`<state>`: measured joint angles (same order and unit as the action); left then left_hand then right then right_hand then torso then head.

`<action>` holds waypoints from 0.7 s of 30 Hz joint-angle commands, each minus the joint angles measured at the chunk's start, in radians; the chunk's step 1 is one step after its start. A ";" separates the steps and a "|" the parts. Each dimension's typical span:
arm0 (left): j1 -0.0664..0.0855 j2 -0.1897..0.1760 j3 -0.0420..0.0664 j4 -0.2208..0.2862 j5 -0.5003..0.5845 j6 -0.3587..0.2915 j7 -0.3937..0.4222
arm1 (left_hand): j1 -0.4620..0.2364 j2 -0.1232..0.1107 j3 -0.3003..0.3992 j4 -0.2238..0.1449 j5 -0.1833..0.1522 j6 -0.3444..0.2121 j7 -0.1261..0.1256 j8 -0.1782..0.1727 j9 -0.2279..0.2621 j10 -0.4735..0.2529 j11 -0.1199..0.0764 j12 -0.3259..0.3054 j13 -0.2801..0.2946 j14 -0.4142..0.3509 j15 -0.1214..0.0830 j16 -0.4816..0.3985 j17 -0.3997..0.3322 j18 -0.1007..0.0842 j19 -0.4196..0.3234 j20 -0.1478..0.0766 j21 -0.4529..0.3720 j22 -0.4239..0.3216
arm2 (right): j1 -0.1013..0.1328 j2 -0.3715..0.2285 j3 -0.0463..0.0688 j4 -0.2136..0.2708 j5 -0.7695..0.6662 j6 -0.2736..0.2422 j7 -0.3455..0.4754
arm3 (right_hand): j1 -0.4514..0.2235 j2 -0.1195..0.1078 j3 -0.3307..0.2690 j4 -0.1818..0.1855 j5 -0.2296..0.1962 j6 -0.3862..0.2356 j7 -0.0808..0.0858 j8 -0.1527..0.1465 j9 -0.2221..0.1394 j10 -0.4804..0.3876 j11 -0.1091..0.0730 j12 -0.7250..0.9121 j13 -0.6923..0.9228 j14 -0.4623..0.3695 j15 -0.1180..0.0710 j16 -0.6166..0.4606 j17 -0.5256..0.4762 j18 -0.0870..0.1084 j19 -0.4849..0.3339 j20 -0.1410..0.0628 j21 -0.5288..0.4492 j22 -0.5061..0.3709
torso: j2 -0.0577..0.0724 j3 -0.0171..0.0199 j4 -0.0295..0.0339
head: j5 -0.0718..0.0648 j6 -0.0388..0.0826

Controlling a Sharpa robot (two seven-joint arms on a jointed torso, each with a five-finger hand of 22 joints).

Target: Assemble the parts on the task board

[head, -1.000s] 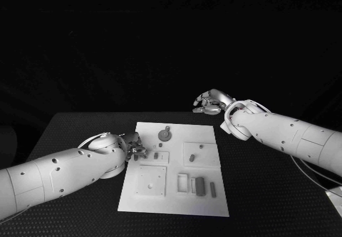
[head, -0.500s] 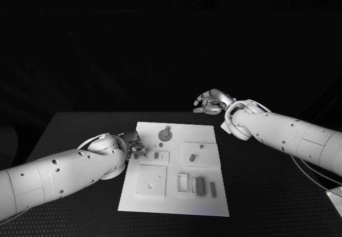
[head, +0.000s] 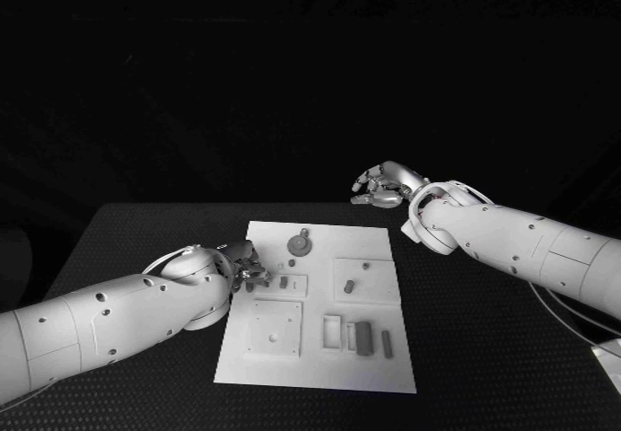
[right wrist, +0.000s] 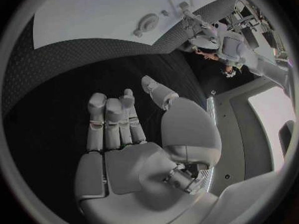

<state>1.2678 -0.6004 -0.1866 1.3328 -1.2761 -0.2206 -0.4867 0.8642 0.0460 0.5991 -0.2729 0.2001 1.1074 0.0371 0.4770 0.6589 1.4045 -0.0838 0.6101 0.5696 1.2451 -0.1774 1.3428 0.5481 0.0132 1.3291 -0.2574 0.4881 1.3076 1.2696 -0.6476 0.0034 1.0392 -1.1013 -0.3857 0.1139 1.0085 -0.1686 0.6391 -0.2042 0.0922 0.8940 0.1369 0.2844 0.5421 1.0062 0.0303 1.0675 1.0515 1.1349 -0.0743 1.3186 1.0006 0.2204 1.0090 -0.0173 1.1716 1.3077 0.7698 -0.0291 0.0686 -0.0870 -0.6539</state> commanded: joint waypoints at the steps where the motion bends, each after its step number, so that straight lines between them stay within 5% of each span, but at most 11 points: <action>1: -0.003 0.000 0.000 0.005 0.006 -0.009 0.007 | 0.015 0.008 0.021 -0.016 -0.004 0.041 -0.020 0.005 0.001 0.000 -0.004 0.002 -0.001 0.008 -0.013 -0.001 -0.001 -0.011 0.000 -0.006 0.003 0.021 | 0.000 -0.001 0.000 0.002 -0.002 0.010 0.010 | -0.004 -0.001 -0.001 0.005 0.002 0.000 0.007 -0.006 0.001 -0.004 0.002 0.007 -0.001 -0.006 0.000 0.000 -0.001 0.041 0.000 -0.002 -0.004 0.004 | 0.000 0.0001 0.0000 | 0.000 -0.001; 21: -0.011 0.007 0.000 -0.010 -0.011 -0.032 0.015 | 0.017 0.008 0.022 -0.016 -0.011 0.040 -0.020 0.004 0.001 0.000 -0.004 0.002 -0.002 0.008 -0.013 -0.002 -0.002 -0.010 -0.001 -0.007 0.004 0.021 | 0.000 -0.002 0.000 0.002 -0.002 0.010 0.010 | -0.004 -0.001 -0.001 0.005 0.002 0.000 0.007 -0.006 0.002 -0.004 0.002 0.007 -0.002 -0.006 0.000 0.000 -0.001 0.041 0.000 -0.002 -0.005 0.004 | 0.000 0.0000 0.0001 | -0.001 0.002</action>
<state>1.2588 -0.5955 -0.1859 1.3218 -1.2797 -0.2397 -0.4818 0.8642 0.0459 0.5987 -0.2733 0.1922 1.1073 0.0371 0.4791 0.6587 1.4046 -0.0837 0.6101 0.5687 1.2455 -0.1770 1.3428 0.5472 0.0131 1.3272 -0.2589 0.4881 1.3074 1.2696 -0.6493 0.0034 1.0400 -1.1013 -0.3856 0.1141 1.0085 -0.1686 0.6391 -0.2042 0.0922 0.8948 0.1361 0.2844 0.5428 1.0062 0.0303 1.0713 1.0516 1.1350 -0.0743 1.3185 1.0006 0.2205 1.0090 -0.0173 1.1716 1.3077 0.7698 -0.0290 0.0685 -0.0877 -0.6524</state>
